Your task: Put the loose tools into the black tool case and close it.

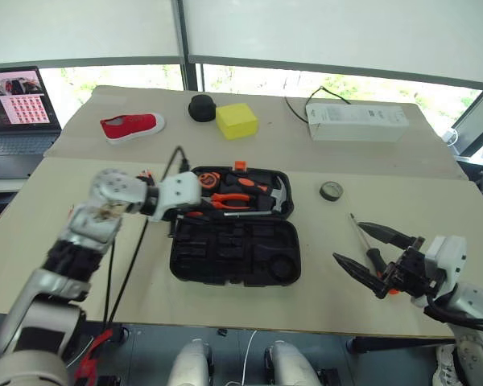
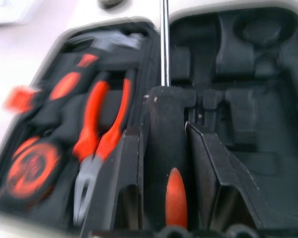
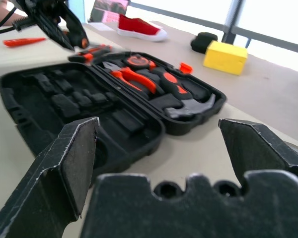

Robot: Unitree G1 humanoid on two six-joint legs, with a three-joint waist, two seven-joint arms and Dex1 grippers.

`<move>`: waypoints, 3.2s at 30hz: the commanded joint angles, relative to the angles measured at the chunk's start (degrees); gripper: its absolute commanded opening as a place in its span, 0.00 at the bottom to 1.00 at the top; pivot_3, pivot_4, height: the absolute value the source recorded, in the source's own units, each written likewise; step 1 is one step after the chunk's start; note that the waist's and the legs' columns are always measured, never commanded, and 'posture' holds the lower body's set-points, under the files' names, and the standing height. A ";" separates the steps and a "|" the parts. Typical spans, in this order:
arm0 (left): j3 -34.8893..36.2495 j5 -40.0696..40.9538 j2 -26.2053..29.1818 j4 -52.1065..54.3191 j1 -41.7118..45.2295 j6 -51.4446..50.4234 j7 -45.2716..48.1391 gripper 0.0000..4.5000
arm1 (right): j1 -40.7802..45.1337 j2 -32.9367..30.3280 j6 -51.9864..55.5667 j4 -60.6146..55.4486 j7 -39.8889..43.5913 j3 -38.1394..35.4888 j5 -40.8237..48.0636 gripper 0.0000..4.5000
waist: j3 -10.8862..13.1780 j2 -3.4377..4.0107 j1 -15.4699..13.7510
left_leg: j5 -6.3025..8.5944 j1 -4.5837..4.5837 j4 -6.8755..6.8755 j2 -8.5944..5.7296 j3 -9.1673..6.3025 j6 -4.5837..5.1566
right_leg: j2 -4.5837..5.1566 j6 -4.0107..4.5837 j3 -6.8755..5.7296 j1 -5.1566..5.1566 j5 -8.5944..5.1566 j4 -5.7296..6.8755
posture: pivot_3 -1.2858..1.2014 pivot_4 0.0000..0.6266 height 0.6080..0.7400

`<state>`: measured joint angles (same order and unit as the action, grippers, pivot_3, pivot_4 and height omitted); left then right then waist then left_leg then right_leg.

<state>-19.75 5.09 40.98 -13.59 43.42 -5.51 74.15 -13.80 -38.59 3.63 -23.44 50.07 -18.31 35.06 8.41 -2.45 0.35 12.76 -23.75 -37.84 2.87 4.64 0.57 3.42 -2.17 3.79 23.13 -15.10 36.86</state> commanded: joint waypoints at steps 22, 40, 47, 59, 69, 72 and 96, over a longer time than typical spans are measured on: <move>-0.75 -9.44 -6.38 -1.95 0.79 -3.25 -4.56 0.47 | 7.50 -6.64 16.57 -7.97 0.65 0.72 3.21 1.00 | 0.02 -0.01 -1.54 | 0.00 -0.35 -0.62 -0.03 -0.16 0.01 | 0.04 -0.19 0.00 0.02 0.07 0.18 | 0.52 0.24 1.00; 7.96 -2.19 -12.74 -3.59 -6.44 3.04 -13.94 0.11 | 4.40 -3.23 16.31 -9.02 1.30 -0.28 5.39 1.00 | 0.02 0.00 -1.20 | 0.03 -0.54 -0.97 -0.05 -0.53 0.05 | -0.01 -0.23 -0.14 -0.01 0.11 0.26 | 0.52 0.24 1.00; 5.24 -4.26 -14.53 -5.87 -7.45 2.07 -14.51 0.00 | 3.35 -1.86 16.18 -9.35 1.10 -0.67 5.01 1.00 | 0.02 0.00 -1.03 | 0.03 -0.56 -0.98 -0.05 -0.54 0.05 | -0.01 -0.26 -0.14 0.01 0.13 0.26 | 0.52 0.24 1.00; 2.30 -7.88 -17.89 -7.15 -6.95 -4.62 -17.88 0.00 | 1.98 -0.32 15.09 -7.60 -0.33 -1.32 3.45 1.00 | -0.14 0.19 -1.55 | 0.03 -0.21 -1.00 -0.12 -0.55 0.06 | 0.01 -0.28 -0.16 -0.47 0.12 0.19 | 0.52 0.24 1.00; 24.11 20.59 -10.91 3.08 -18.46 5.12 1.45 0.58 | -11.91 3.75 8.23 -3.52 -0.03 -17.09 0.83 1.00 | -0.16 0.26 -0.44 | 0.06 -0.20 -0.84 -0.02 -0.68 0.08 | -0.03 -0.19 -0.15 -0.40 0.08 0.19 | 0.52 0.24 1.00; 26.15 24.38 -8.19 5.90 -23.07 5.72 6.10 0.83 | -16.40 5.07 6.81 -2.42 1.10 -19.68 0.73 1.00 | -0.22 0.43 -0.18 | 0.06 0.02 -0.68 -0.02 -0.66 0.07 | 0.00 -0.13 -0.14 -0.52 0.02 0.17 | 0.52 0.24 1.00; 27.58 31.46 -3.72 27.67 -41.85 -0.88 4.67 0.99 | 1.04 -13.10 40.94 4.26 -14.36 -3.33 -7.22 1.00 | -0.28 0.64 -0.09 | 0.03 0.35 -0.32 -0.08 -0.61 0.13 | 0.30 -0.16 -0.08 -0.70 -0.24 -0.08 | 0.52 0.24 1.00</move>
<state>8.13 36.02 37.30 11.72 1.80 -6.35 79.31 -14.37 -50.60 41.42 -21.25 37.46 -23.77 29.83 8.13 -1.80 0.27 12.80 -23.41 -38.15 2.77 4.02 0.71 3.72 -2.33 3.74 22.45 -15.34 36.78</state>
